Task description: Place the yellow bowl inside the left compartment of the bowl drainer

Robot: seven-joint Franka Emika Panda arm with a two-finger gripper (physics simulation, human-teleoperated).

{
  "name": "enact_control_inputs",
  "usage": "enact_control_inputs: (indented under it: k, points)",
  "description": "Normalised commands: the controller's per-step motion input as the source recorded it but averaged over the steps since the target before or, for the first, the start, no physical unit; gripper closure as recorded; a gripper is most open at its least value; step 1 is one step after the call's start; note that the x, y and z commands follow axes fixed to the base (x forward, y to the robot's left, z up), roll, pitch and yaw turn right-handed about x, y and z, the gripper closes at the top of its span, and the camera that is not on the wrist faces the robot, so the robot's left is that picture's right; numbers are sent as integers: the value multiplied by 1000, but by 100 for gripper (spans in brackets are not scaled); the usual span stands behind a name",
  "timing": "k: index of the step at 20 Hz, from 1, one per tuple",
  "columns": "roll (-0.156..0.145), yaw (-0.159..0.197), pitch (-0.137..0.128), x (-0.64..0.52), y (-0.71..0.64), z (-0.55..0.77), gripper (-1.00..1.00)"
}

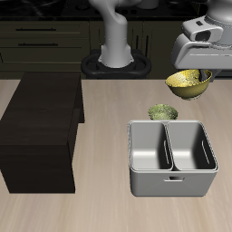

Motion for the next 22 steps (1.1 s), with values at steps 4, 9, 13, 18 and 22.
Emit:
enact_control_inputs:
  k: [4,9,13,18,22]
  points:
    - [-5,-3,23,167,80,-166,100]
    - [5,-5,21,55,80,-143,100]
    - [8,-5,14,37,50,-130,100]
    - [10,2,9,-1,69,-122,100]
    - [6,1,14,22,34,-131,100]
